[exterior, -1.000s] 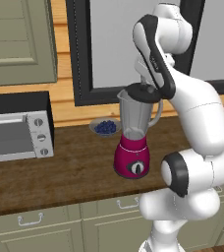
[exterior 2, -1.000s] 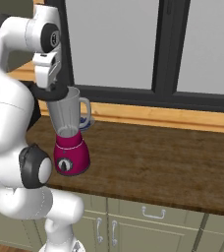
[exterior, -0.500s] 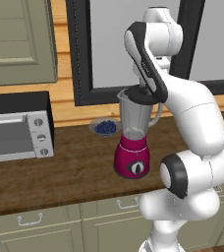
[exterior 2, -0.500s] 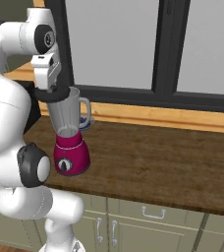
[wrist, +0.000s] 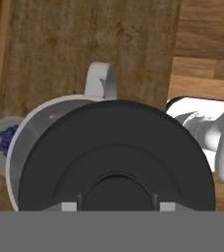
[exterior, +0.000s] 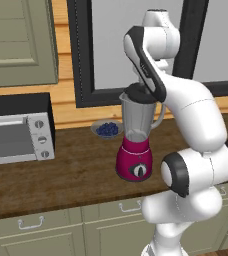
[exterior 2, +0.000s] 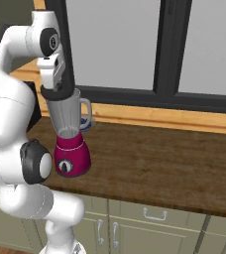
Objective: Close the lid blender by securely placing the lid on top.
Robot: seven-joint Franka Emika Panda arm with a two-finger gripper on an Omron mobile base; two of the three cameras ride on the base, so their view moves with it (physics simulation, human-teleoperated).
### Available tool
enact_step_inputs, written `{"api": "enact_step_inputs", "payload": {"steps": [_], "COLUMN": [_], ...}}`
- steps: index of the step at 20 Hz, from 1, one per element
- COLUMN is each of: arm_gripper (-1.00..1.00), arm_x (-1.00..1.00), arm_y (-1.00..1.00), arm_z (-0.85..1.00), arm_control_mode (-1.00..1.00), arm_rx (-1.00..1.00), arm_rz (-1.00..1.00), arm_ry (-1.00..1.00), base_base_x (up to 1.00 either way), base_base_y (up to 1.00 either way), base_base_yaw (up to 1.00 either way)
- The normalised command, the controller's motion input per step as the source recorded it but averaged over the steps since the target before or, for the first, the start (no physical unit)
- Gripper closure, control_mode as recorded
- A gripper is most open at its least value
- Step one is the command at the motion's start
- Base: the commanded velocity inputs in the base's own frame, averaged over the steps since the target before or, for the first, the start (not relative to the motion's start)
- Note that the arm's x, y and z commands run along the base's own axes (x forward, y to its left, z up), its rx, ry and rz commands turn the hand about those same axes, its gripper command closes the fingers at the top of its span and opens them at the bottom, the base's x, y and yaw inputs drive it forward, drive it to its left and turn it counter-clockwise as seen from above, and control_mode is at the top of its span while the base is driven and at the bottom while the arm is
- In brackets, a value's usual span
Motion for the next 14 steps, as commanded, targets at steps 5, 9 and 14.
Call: {"api": "enact_step_inputs", "payload": {"steps": [5,9,14], "arm_gripper": [1.0,1.0,1.0], "arm_x": [0.0,0.0,0.14], "arm_y": [0.0,0.0,0.0], "arm_z": [-0.18,-0.07,-0.01], "arm_control_mode": [-1.0,-1.0,-1.0], "arm_rx": [-0.05,-0.06,-0.02], "arm_rz": [0.0,0.0,0.0], "arm_ry": [0.01,0.03,-0.01], "base_base_x": [0.0,0.0,0.0], "base_base_y": [0.0,0.0,0.0], "base_base_yaw": [0.0,0.0,0.0]}}
